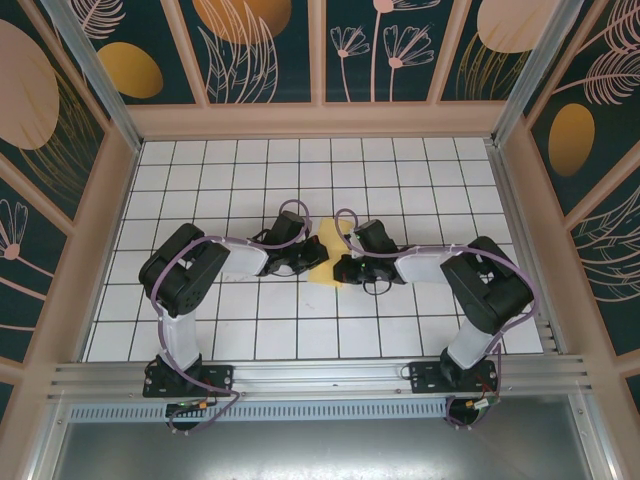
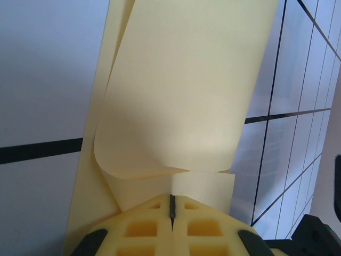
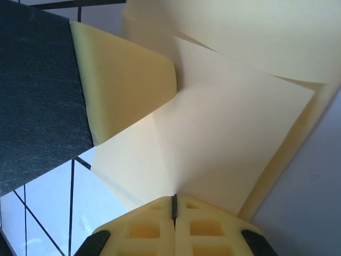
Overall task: Fold a paper plane with a square sheet of paper (pick it up from the middle)
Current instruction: Fold the triangle a second time at the center of the table.
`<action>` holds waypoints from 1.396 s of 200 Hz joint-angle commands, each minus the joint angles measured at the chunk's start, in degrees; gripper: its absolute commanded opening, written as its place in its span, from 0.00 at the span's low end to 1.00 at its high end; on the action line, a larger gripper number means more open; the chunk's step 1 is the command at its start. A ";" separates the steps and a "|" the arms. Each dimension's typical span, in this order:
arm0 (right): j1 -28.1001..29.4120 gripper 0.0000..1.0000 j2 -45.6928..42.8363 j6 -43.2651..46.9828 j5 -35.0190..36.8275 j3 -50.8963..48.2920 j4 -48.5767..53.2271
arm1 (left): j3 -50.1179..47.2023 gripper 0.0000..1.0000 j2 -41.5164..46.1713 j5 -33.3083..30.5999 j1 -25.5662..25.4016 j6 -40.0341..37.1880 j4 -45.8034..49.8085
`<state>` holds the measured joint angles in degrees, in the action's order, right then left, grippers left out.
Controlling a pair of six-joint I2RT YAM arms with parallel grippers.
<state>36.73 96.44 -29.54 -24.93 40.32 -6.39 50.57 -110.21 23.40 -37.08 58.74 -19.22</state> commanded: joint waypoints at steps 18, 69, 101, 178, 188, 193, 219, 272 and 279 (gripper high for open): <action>0.01 0.02 -3.90 -0.17 -1.97 -0.24 4.21 | -1.35 0.00 -1.73 -1.78 0.25 -1.26 4.10; 0.01 0.03 -3.09 0.01 -4.02 1.90 3.74 | -1.17 0.00 -1.76 -1.69 0.25 -1.26 4.09; 0.41 0.03 0.19 0.03 -3.11 2.12 3.96 | -1.16 0.00 -1.76 -1.64 0.25 -1.33 4.23; -0.75 0.03 -1.75 -1.84 -3.41 -3.59 2.36 | -1.26 0.00 -1.88 -1.87 0.25 -1.39 4.53; -0.78 0.03 -2.57 -1.75 -3.17 -3.41 2.85 | -1.30 0.00 -1.92 -1.91 0.23 -1.52 4.56; -0.86 0.04 -2.84 -1.72 -3.00 -3.27 3.23 | -1.37 0.00 -1.91 -1.95 0.25 -1.51 4.56; -1.42 0.04 -3.33 -1.44 -1.36 -4.23 4.62 | -1.35 0.00 -1.81 -2.05 0.24 -1.47 4.70; -1.75 0.05 -4.37 -3.48 -1.44 -7.54 3.51 | -1.52 0.00 -1.80 -2.22 0.25 -1.43 4.67; -1.78 0.05 -4.63 -3.75 -2.30 -8.14 2.88 | -1.42 0.00 -1.83 -2.24 0.25 -1.44 4.66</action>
<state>35.44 93.06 -31.77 -27.31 35.53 -7.38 50.57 -110.21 23.42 -37.08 58.59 -19.16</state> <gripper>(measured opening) 0.047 0.067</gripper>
